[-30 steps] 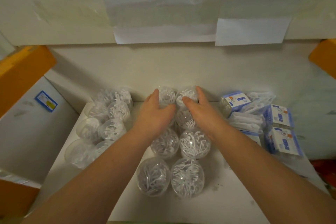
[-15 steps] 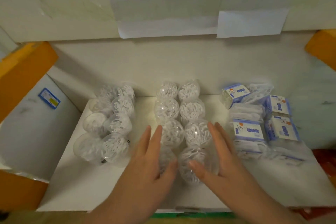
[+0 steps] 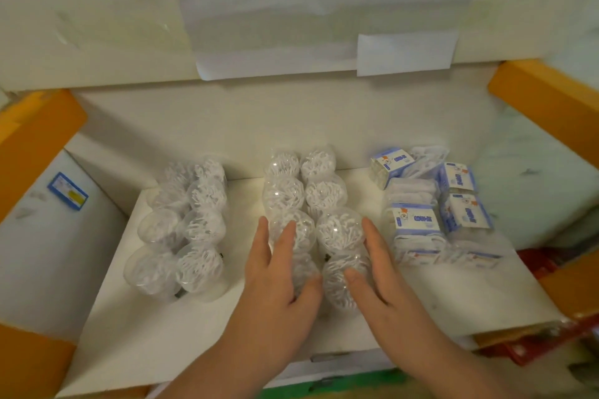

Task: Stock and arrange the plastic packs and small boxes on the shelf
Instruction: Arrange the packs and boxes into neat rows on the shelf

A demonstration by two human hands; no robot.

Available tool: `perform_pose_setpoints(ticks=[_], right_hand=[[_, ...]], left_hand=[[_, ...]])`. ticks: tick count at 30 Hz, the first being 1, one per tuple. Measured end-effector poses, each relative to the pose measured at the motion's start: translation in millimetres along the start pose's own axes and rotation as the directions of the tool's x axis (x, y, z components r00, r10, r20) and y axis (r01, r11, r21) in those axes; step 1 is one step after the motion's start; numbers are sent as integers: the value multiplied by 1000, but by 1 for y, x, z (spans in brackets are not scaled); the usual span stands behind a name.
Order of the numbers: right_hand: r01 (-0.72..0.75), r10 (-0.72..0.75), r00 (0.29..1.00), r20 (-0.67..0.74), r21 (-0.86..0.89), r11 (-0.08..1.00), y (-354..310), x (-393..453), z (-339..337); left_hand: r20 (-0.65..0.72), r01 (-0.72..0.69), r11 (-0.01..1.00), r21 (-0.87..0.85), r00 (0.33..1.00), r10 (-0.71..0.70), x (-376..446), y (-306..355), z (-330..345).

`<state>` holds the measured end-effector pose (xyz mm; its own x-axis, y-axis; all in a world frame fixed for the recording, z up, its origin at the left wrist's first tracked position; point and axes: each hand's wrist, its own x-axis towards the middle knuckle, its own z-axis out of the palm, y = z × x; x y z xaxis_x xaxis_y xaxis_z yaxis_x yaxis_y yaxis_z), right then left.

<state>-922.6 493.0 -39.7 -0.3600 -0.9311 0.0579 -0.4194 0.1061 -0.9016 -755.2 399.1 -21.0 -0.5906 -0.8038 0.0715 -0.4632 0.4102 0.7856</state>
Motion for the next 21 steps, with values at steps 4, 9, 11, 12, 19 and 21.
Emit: perform_pose_setpoints(ticks=[4, 9, 11, 12, 19, 21], right_hand=[[-3, -3, 997, -76, -79, 997, -6, -10, -8], [12, -69, 970, -235, -235, 972, -20, -22, -33], [-36, -46, 952, -303, -260, 965, -23, -27, -47], [-66, -32, 943, -330, -280, 958, -23, -30, -54], [-234, 17, 869, -495, -381, 894, -9, -50, -110], [-245, 13, 864, -503, -398, 884, -3, -46, -125]], left_hand=[[-24, -47, 998, 50, 999, 49, -4, 2, -10], [-32, -230, 943, 241, 969, 245, 3, 23, -26], [-26, -296, 915, 274, 949, 314, 10, 37, -28], [-8, -324, 905, 276, 941, 339, 14, 44, -28], [223, -504, 806, 312, 863, 453, 58, 87, 4], [268, -488, 804, 340, 870, 415, 79, 97, 17]])
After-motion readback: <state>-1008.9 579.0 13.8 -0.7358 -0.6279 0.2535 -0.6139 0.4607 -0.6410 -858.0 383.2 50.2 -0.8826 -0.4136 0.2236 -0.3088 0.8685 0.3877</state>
